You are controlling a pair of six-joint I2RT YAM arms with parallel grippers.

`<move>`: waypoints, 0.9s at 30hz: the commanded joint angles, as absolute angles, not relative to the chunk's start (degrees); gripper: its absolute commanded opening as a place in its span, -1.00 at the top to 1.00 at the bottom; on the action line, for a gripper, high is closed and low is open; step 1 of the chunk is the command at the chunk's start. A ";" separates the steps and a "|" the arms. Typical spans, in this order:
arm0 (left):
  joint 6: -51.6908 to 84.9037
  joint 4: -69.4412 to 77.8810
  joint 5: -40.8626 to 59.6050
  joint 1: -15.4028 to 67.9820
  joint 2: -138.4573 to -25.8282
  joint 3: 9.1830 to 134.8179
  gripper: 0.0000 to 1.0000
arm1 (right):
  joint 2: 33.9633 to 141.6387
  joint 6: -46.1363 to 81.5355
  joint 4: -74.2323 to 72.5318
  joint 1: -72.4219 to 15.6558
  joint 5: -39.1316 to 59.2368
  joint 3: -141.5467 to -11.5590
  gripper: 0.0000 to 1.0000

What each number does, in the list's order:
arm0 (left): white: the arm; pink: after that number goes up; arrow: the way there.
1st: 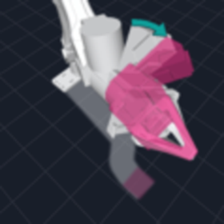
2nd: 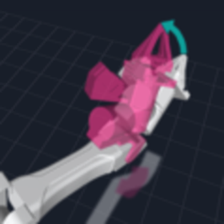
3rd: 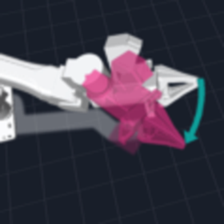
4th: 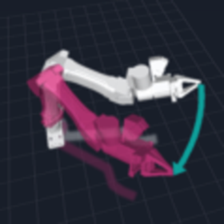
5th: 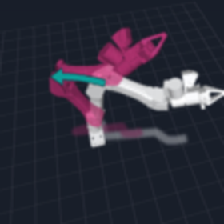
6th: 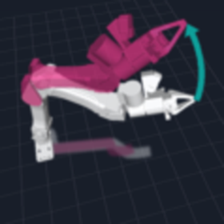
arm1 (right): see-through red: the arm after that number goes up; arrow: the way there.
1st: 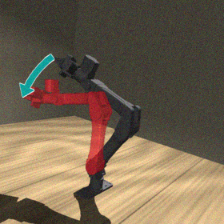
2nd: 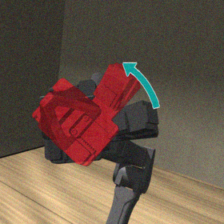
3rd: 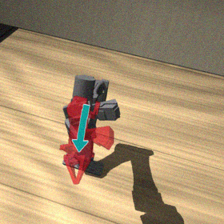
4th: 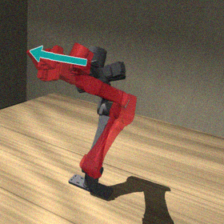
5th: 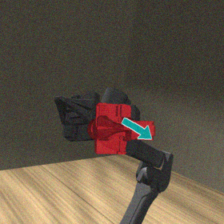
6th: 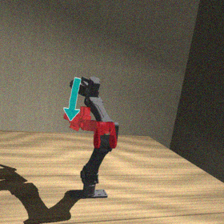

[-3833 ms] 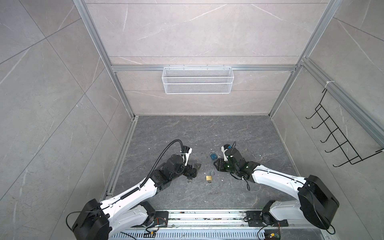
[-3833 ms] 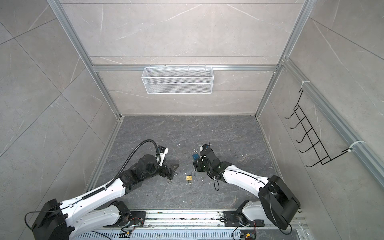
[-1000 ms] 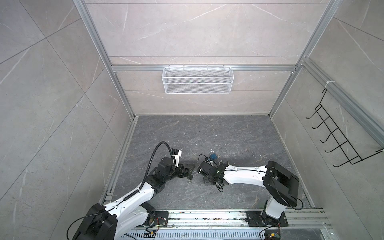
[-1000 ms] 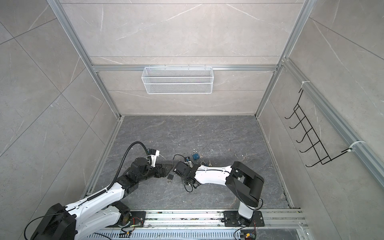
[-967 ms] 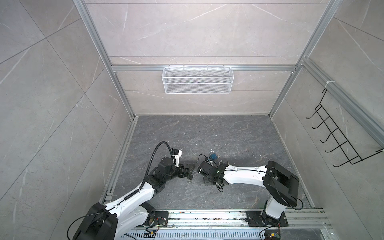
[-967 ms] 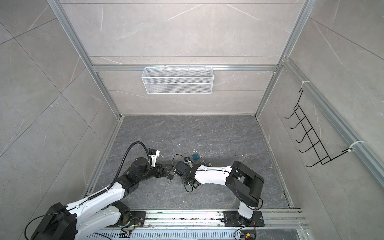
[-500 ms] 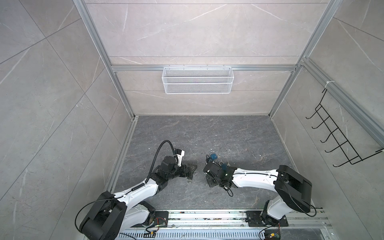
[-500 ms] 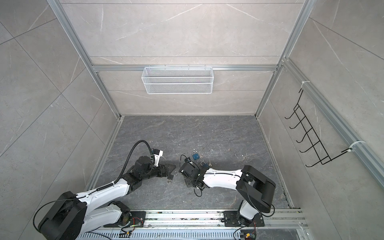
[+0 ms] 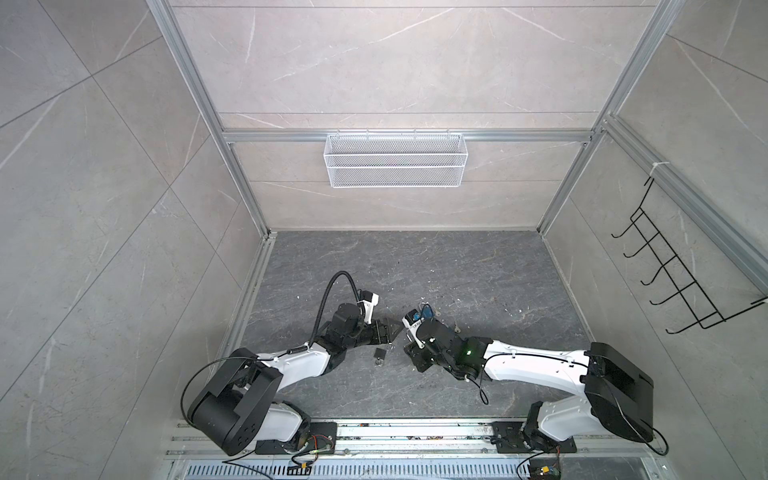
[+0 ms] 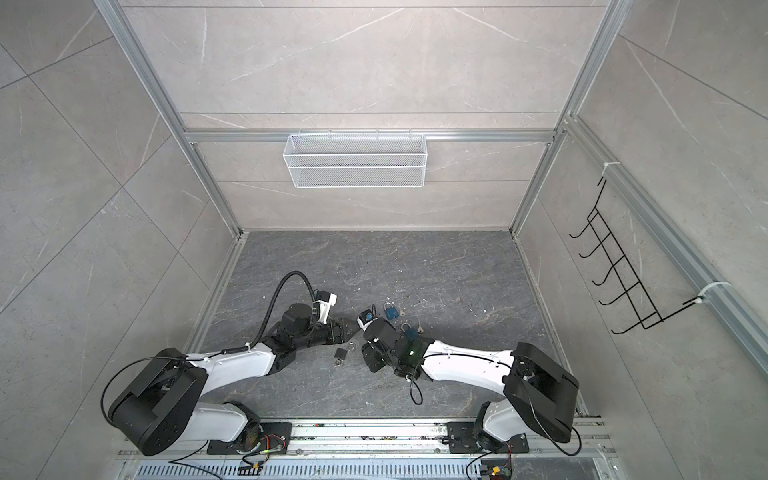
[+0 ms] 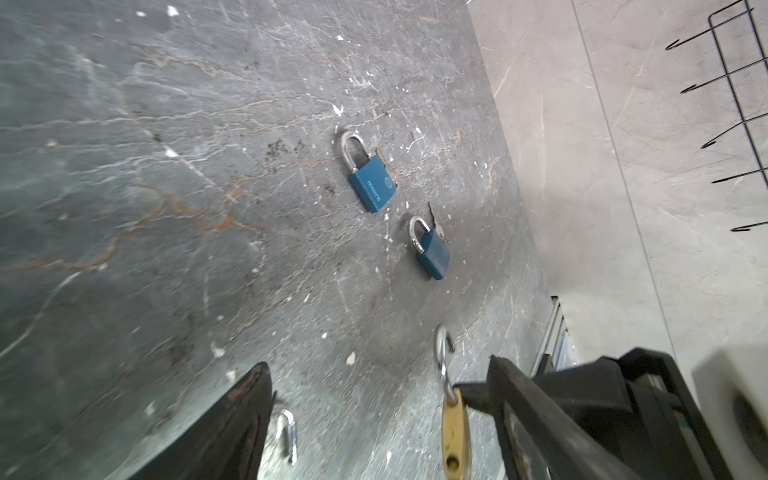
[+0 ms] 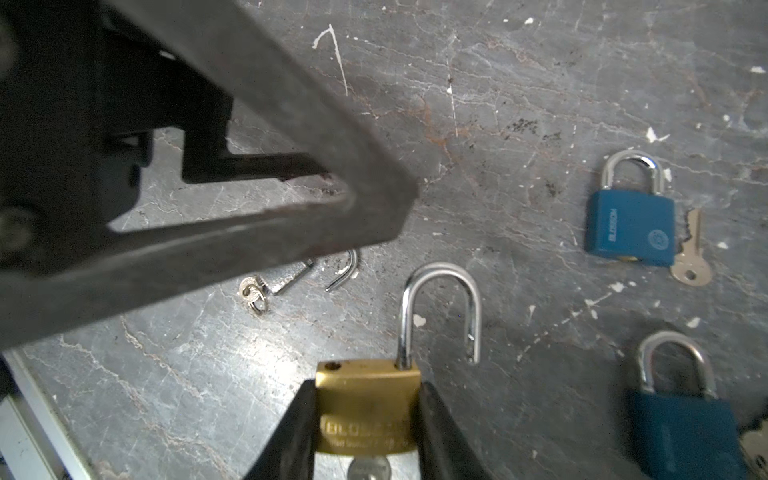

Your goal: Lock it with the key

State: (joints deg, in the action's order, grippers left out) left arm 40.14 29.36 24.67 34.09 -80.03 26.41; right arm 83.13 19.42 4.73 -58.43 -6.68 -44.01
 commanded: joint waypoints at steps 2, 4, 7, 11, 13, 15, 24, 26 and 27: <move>42.42 35.97 28.00 35.43 -83.03 29.72 -0.61 | 81.69 16.99 3.37 -58.39 -5.21 -44.80 0.37; 42.80 36.22 28.74 36.10 -84.62 30.85 -0.56 | 81.79 16.79 3.47 -58.40 -5.34 -45.06 0.37; 43.69 38.41 30.11 37.12 -87.13 31.84 -0.45 | 82.05 16.80 3.55 -58.45 -5.36 -45.44 0.37; 46.17 42.83 32.51 37.70 -90.69 32.30 -0.26 | 82.44 16.74 4.15 -58.40 -6.15 -46.44 0.36; 46.80 43.74 33.45 37.88 -91.95 32.65 -0.17 | 82.35 16.79 4.47 -58.45 -7.15 -46.70 0.36; 46.69 43.76 33.83 38.05 -92.83 32.87 -0.08 | 82.42 16.78 5.05 -58.45 -8.36 -47.13 0.36; 46.74 43.06 34.90 38.20 -94.44 34.36 1.00 | 83.65 16.75 4.47 -58.40 -8.01 -48.31 0.33; 46.96 43.11 35.21 38.17 -94.27 34.42 1.00 | 83.63 17.55 4.48 -58.29 -9.04 -48.52 0.27; 47.02 43.24 35.20 38.17 -93.85 34.13 1.00 | 83.35 17.87 4.34 -58.07 -8.85 -48.56 0.22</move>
State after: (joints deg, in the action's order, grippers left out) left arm 47.51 41.01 34.50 38.20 -93.47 33.06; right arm 83.31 17.80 5.34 -58.26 -8.12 -46.28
